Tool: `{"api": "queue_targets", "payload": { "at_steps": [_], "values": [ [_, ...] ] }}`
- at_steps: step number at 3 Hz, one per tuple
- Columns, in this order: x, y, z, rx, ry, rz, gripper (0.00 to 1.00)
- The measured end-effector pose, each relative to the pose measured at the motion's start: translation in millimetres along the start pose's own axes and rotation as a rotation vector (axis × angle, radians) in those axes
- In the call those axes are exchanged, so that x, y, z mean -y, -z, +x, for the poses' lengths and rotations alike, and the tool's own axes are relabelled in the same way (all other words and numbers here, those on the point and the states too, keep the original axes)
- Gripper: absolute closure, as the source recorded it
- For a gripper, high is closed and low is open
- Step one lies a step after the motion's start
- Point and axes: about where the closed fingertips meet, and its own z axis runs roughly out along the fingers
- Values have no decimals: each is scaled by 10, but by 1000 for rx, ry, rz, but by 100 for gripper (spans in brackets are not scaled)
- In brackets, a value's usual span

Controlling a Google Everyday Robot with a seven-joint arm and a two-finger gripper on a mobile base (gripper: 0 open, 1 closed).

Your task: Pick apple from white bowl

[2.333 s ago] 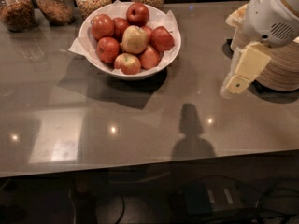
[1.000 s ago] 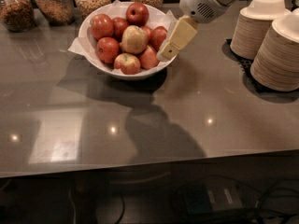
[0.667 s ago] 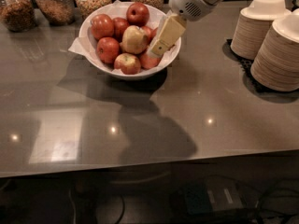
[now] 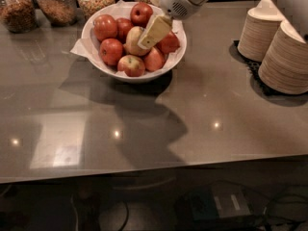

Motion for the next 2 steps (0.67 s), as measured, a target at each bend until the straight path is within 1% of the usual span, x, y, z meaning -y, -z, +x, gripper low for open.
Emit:
{"api": "queue_targets", "payload": {
  "at_steps": [2],
  "values": [
    [69,-366,-36,9,-25,-42,13]
  ]
}}
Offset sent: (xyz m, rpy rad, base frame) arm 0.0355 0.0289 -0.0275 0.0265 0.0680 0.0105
